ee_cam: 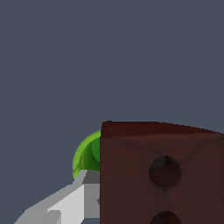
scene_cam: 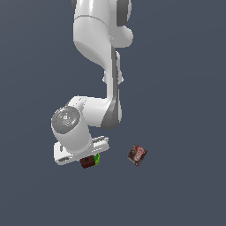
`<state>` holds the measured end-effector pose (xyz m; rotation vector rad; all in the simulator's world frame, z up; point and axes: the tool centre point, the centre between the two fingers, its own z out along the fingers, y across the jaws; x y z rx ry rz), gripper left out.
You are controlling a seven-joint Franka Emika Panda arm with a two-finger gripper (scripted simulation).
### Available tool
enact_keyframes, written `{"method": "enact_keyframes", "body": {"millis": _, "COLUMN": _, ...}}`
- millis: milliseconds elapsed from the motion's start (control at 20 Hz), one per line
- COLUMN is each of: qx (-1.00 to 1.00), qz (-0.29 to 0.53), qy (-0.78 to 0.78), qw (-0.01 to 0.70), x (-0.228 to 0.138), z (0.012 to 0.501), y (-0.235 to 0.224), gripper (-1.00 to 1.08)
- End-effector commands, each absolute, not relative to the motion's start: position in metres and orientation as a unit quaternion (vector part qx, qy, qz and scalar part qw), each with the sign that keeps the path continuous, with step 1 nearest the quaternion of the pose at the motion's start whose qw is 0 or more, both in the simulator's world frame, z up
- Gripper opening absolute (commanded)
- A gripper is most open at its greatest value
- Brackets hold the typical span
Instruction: Pick up a designated object from a clutter of objects.
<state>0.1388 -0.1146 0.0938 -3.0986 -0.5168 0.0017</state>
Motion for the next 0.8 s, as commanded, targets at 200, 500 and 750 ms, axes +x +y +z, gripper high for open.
{"method": "enact_keyframes", "body": {"millis": 200, "qx": -0.986, "qz": 0.0, "qy": -0.165, "qw": 0.0, "x": 0.139, "z": 0.094, "y": -0.114, "gripper": -1.0}}
{"method": "enact_keyframes", "body": {"millis": 500, "qx": -0.986, "qz": 0.0, "qy": -0.165, "qw": 0.0, "x": 0.137, "z": 0.103, "y": -0.109, "gripper": -1.0}}
{"method": "enact_keyframes", "body": {"millis": 750, "qx": -0.986, "qz": 0.0, "qy": -0.165, "qw": 0.0, "x": 0.132, "z": 0.124, "y": -0.097, "gripper": -1.0}}
